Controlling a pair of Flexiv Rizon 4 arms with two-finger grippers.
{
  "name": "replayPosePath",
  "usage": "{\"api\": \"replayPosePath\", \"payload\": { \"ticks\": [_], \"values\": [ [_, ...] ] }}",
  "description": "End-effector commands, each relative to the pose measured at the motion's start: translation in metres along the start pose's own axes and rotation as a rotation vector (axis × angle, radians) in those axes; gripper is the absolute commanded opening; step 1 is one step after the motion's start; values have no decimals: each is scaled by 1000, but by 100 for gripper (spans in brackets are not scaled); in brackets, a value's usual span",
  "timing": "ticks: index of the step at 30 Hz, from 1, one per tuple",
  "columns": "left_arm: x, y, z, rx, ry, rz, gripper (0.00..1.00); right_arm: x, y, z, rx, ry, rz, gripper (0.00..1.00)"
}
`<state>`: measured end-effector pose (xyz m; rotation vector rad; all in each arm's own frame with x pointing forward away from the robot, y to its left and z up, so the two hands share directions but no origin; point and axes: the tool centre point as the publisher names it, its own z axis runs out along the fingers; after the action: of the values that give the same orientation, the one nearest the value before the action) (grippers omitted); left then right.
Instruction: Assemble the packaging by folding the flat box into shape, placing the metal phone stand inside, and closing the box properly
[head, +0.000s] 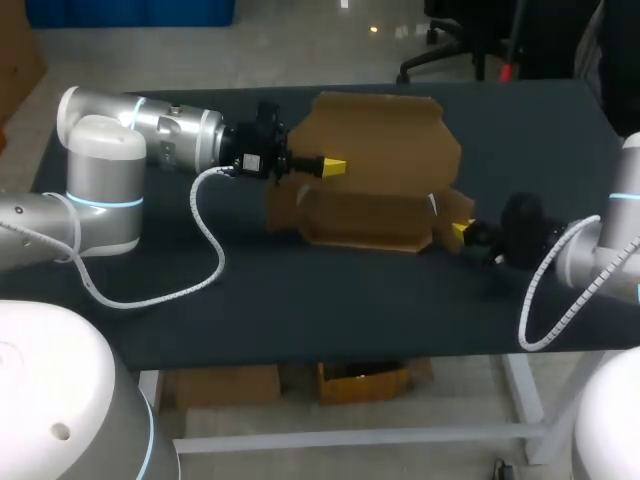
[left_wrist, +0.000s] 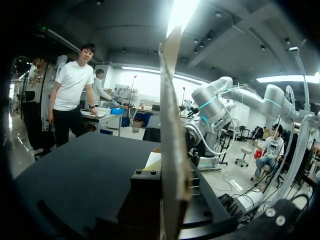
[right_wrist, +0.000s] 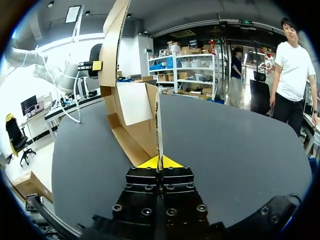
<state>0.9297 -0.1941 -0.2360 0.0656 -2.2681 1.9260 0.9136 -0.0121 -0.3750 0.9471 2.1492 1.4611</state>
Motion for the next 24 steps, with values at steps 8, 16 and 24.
{"api": "replayPosePath", "payload": {
  "ticks": [8, 16, 24],
  "values": [
    [-1, 2, 1, -1, 1, 0, 0, 6, -5, 0, -11, -73, 24, 0],
    [-1, 2, 1, -1, 1, 0, 0, 8, -2, 1, -5, -128, 43, 0],
    [-1, 2, 1, -1, 1, 0, 0, 7, 1, 5, -3, -149, 57, 0]
  ]
}}
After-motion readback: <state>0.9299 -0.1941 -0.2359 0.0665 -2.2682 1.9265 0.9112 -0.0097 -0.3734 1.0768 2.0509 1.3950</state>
